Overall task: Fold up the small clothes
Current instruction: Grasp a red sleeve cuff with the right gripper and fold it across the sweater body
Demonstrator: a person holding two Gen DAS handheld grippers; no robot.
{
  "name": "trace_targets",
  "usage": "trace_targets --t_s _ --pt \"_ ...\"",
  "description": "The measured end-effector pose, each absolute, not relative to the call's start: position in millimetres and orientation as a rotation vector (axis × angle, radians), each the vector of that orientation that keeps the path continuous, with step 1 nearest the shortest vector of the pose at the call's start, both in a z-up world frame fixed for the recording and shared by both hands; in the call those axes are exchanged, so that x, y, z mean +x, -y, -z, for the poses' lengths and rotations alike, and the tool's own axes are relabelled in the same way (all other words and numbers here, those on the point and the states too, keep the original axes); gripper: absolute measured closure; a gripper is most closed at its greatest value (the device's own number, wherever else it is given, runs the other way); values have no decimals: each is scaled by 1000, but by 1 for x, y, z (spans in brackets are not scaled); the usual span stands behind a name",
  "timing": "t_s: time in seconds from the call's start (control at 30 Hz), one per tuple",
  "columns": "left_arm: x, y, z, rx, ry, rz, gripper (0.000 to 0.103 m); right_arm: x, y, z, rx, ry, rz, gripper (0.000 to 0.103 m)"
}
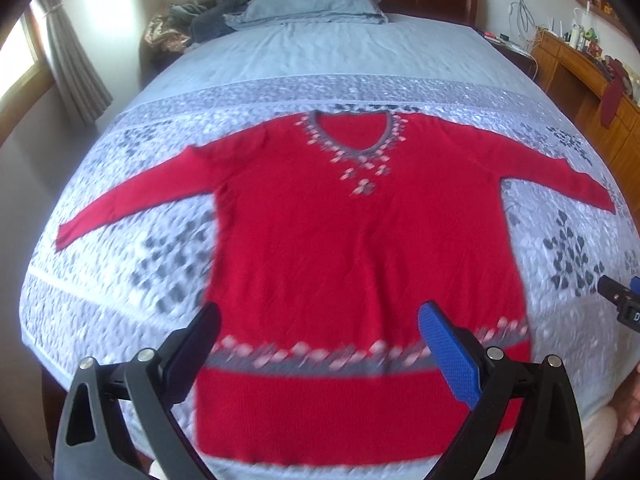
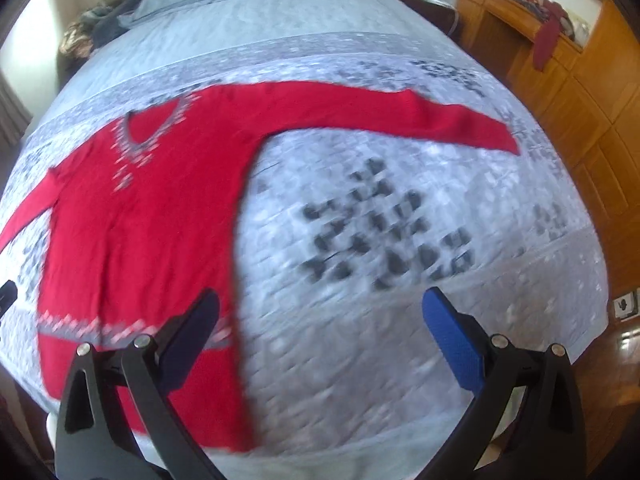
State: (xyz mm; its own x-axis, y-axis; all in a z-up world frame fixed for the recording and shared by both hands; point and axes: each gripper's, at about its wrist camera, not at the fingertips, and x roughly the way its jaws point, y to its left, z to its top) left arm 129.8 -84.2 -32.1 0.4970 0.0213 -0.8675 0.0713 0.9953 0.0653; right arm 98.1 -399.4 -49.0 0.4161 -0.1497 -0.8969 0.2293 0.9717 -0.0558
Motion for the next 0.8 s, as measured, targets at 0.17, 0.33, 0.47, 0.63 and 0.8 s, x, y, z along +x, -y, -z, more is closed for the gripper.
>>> trace_targets --t_s 0.17,0.33,0.47,0.63,0.8 --pt "198 173 44 172 -1020 82 4 152 507 66 165 -1153 283 3" --pt "259 253 66 194 -1021 139 4 202 642 87 276 -1175 395 3" --pt "298 305 88 185 -1043 155 4 230 729 113 380 -1220 409 3" --pt "315 332 104 216 -1048 157 4 250 777 142 484 -1234 356 27" --pt "323 334 117 236 -1060 149 4 254 778 152 487 -1247 346 34"
